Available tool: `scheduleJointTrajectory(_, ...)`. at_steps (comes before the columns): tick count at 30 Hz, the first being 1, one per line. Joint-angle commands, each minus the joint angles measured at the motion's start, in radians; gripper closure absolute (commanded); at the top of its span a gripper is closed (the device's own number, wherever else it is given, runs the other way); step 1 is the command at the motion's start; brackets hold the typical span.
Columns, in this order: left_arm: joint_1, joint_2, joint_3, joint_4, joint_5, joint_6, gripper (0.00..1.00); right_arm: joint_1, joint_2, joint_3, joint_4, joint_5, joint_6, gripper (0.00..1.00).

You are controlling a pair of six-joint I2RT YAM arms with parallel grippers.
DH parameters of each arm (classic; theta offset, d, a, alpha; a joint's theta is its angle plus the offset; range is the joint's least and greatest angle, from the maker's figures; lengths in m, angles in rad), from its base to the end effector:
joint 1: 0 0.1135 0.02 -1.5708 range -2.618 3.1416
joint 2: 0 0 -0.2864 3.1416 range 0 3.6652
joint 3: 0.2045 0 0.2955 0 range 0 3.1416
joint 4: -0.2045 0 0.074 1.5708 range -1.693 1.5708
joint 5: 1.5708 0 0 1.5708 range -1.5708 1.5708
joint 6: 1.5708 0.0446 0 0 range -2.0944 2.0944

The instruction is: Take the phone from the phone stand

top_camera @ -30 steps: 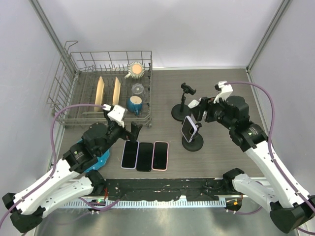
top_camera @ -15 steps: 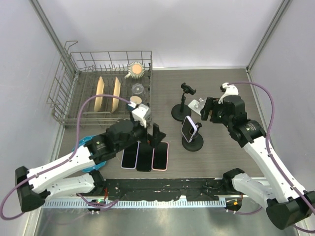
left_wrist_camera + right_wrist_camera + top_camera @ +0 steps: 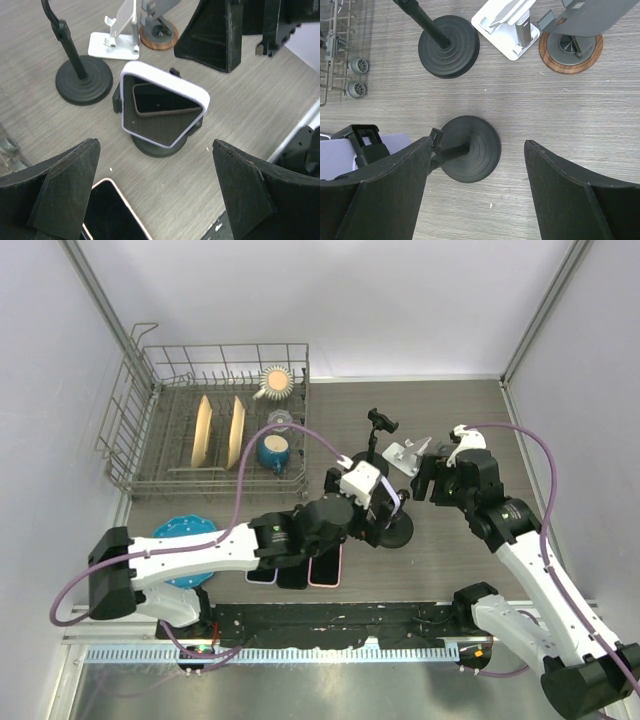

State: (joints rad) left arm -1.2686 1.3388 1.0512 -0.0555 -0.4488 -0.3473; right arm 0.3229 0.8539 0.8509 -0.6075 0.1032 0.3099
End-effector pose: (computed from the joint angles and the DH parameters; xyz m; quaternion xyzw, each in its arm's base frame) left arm 0.1245 -0.3343 0.3293 0.2395 0.7708 -0.2803 0.5195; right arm 0.2085 0.0649 0.3207 0.0181 0.8859 0.1001 0.4526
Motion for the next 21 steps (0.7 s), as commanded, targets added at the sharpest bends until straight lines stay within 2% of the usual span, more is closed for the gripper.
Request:
scheduleJointTrajectory(1,-0.043,0.088,0.121,0.088,-0.195,0.062,0.0,-0.007,-0.053,-0.021,0.035,0.041,0.02,0.2)
scheduleJointTrajectory(9,-0.127,0.223,0.216,0.144,-0.401,0.159,0.0,-0.005,-0.141,-0.082,0.084,0.076,0.037,0.2)
scheduleJointTrajectory(17,-0.13,0.289,0.236,0.161,-0.453,0.203,0.0,-0.005,-0.174,-0.093,0.084,0.046,0.037,0.2)
scheduleJointTrajectory(19,-0.13,0.286,0.233,0.164,-0.449,0.206,0.03,-0.005,-0.188,-0.098,0.084,0.039,0.035,0.2)
scheduleJointTrajectory(21,-0.13,0.284,0.225,0.169,-0.442,0.208,0.1,-0.005,-0.2,-0.101,0.084,0.033,0.034,0.21)
